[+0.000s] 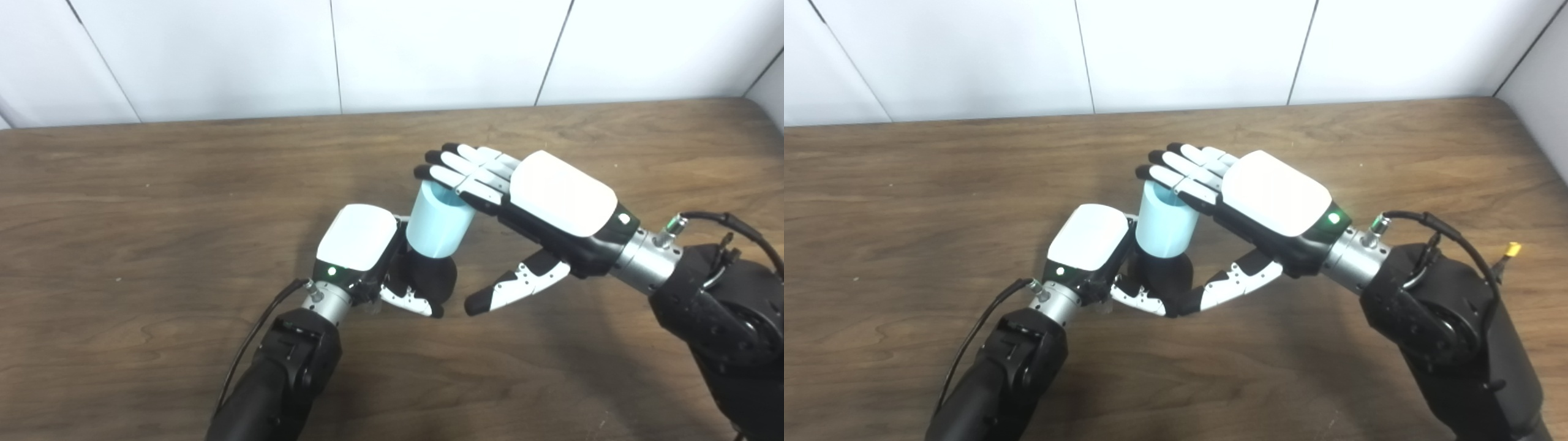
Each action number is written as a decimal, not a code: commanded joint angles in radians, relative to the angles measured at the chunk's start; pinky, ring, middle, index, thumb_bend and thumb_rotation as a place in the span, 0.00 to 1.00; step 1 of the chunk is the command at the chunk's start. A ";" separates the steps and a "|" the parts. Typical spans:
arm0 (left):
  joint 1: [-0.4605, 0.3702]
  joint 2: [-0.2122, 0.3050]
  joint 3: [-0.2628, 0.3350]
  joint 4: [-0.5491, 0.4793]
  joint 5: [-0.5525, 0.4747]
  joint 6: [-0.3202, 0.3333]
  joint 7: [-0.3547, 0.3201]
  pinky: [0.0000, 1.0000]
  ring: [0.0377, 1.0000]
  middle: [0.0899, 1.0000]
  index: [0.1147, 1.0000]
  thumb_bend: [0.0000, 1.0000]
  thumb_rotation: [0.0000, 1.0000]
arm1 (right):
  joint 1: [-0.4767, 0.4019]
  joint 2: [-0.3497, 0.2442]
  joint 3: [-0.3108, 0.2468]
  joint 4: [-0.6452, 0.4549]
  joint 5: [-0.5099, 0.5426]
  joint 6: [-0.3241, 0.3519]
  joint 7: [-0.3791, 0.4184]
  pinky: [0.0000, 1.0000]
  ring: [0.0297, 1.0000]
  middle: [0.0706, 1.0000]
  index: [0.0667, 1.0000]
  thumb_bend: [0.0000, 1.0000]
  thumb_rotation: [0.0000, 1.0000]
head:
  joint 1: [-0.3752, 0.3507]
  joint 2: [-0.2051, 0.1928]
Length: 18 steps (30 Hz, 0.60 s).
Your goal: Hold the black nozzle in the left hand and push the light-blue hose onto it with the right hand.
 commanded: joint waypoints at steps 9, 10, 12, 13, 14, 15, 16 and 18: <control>-0.031 -0.011 0.002 -0.027 -0.001 -0.003 0.014 0.47 0.54 0.44 0.42 0.52 0.00 | -0.014 -0.033 0.049 -0.005 -0.044 -0.045 0.045 0.92 0.98 0.96 0.89 0.68 1.00 | -0.001 0.004; -0.031 -0.010 0.000 -0.029 0.003 -0.003 0.012 0.47 0.54 0.44 0.42 0.52 0.00 | -0.012 -0.034 0.052 -0.002 -0.044 -0.043 0.049 0.92 0.98 0.95 0.88 0.68 0.99 | -0.001 0.005; -0.031 -0.009 -0.001 -0.032 0.005 -0.003 0.007 0.46 0.54 0.45 0.41 0.52 0.00 | -0.009 -0.035 0.056 0.002 -0.046 -0.037 0.057 0.92 0.97 0.95 0.86 0.68 0.98 | -0.002 0.006; -0.031 -0.009 0.000 -0.033 0.004 -0.002 0.004 0.47 0.55 0.45 0.41 0.52 0.00 | -0.008 -0.035 0.058 0.005 -0.048 -0.034 0.060 0.91 0.97 0.94 0.86 0.69 0.99 | -0.003 0.007; -0.030 -0.009 0.000 -0.034 0.004 -0.002 0.003 0.47 0.55 0.45 0.41 0.52 0.00 | -0.007 -0.035 0.060 0.007 -0.049 -0.033 0.061 0.91 0.96 0.93 0.85 0.69 0.99 | -0.003 0.007; -0.030 -0.009 0.000 -0.035 0.004 -0.001 0.001 0.48 0.55 0.45 0.41 0.52 0.00 | -0.005 -0.035 0.062 0.013 -0.049 -0.035 0.059 0.91 0.96 0.93 0.85 0.69 0.99 | -0.003 0.007; -0.030 -0.009 0.000 -0.035 0.004 -0.001 0.000 0.48 0.55 0.45 0.41 0.52 0.00 | -0.005 -0.035 0.064 0.018 -0.049 -0.037 0.056 0.91 0.95 0.92 0.85 0.69 0.98 | -0.002 0.008; -0.031 -0.009 0.000 -0.038 0.005 0.001 -0.009 0.48 0.56 0.46 0.41 0.52 0.00 | -0.005 -0.036 0.067 0.024 -0.049 -0.039 0.055 0.91 0.95 0.91 0.85 0.69 0.99 | -0.002 0.008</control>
